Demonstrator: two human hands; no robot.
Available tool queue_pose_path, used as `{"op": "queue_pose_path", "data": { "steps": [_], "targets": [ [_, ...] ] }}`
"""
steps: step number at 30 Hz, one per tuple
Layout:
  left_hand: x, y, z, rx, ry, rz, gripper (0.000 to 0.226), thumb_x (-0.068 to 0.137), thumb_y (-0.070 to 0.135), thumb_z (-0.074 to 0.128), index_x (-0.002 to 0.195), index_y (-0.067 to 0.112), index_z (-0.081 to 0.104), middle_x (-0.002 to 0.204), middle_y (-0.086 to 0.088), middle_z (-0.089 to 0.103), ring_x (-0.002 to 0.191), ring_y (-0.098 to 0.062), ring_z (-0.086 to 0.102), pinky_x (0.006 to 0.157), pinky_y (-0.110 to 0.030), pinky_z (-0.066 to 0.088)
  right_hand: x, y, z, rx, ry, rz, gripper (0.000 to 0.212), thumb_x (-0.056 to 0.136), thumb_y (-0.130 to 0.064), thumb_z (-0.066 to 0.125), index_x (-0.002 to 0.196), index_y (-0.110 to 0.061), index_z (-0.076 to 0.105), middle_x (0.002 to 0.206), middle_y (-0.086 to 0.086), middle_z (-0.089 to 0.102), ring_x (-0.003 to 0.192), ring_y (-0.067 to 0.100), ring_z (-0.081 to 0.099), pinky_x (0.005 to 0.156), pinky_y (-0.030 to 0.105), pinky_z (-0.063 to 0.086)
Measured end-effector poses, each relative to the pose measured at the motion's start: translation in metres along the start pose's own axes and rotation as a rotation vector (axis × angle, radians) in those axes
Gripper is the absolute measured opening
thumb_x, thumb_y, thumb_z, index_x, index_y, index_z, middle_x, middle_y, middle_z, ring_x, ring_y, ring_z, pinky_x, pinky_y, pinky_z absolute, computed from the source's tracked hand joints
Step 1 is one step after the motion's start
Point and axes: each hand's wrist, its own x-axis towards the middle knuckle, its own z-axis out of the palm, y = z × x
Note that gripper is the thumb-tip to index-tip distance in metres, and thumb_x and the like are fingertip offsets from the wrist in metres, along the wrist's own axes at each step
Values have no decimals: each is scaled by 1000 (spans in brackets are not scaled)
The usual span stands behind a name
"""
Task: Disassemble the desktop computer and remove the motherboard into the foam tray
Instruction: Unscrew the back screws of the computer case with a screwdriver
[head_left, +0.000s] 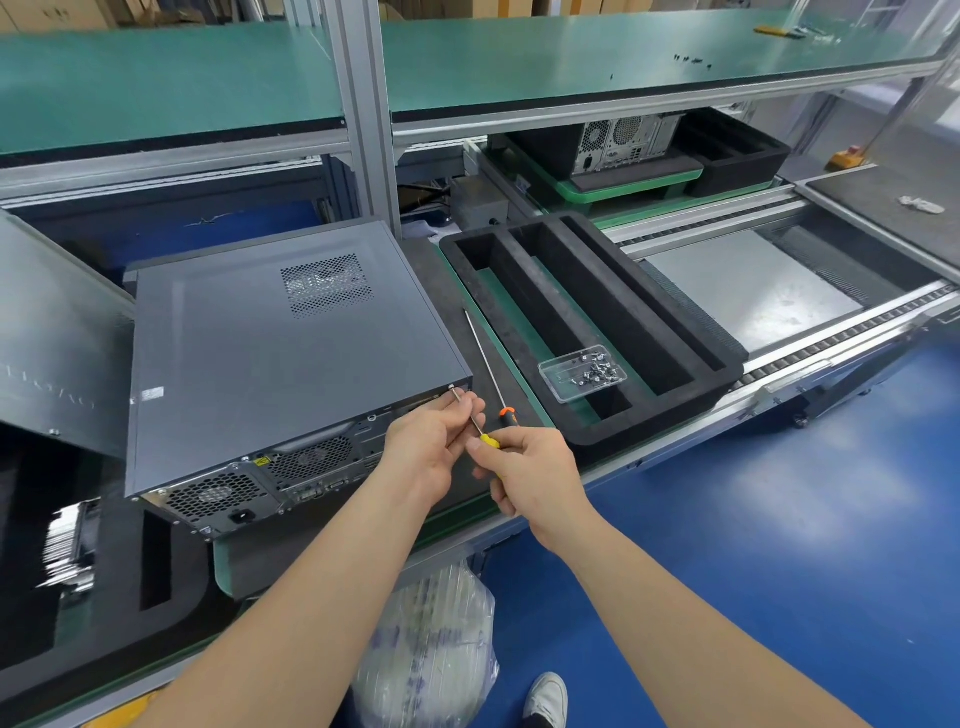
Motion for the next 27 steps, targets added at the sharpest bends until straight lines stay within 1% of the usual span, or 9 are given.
{"op": "queue_pose_path", "data": {
  "steps": [2,6,10,13,16,18,20,23,27],
  "targets": [
    [2,0,1,-9,14,17,18,93,-6,66,110,-5,71,95,-15,79,76,-19,76,62,-25,61,0,-2,2,104,-49,73,30,96,-36,72,95,-7,77,73,14,70,51,17,51,43,27,40],
    [4,0,4,-59,28,-2,16,94,-11,63,108,-6,70,96,-15,78,80,-19,78,61,-24,61,-2,-5,-9,360,-298,416,54,103,-49,51,93,-4,77,73,15,65,48,16,51,44,24,38],
    [5,-2,1,-66,4,7,18,97,-9,57,111,-5,68,103,-17,78,87,-22,79,64,-27,62,-2,0,-10,291,-246,303,29,99,-31,69,95,-2,70,80,14,72,61,17,66,53,27,52],
    [2,-2,-2,-8,-13,15,15,94,0,68,109,0,72,100,-16,79,88,-24,79,64,-29,62,0,1,-2,302,-122,270,25,89,-19,81,84,-11,57,71,9,68,56,14,60,48,24,47],
    [2,-2,-3,14,6,46,18,89,-5,72,107,-4,73,94,-17,79,80,-22,78,63,-25,61,-1,-3,1,348,-201,348,31,95,-37,73,91,-9,62,68,7,61,51,12,48,43,23,36],
    [3,-2,-1,-11,15,36,16,92,-9,66,106,-4,72,94,-16,79,82,-21,79,63,-23,61,-4,-6,-1,372,-300,421,44,102,-44,56,94,-3,70,70,11,62,50,15,50,43,25,38],
    [2,-1,0,-27,11,26,17,96,-11,59,107,-5,71,92,-14,79,82,-21,79,63,-23,60,-6,-5,-3,361,-339,417,46,105,-39,49,100,1,72,76,14,66,55,18,57,47,26,45],
    [3,0,-2,-24,-21,21,19,99,-9,55,110,-5,69,99,-18,78,84,-23,79,63,-26,61,-7,-3,-3,319,-280,331,35,102,-34,63,99,1,71,83,16,71,66,20,67,56,28,55],
    [0,1,-3,116,-42,29,18,93,7,73,109,-1,72,95,-14,79,84,-22,78,66,-30,62,-4,0,0,264,-137,258,28,87,-26,84,81,-12,60,70,8,65,59,14,61,50,25,50]
  ]
}}
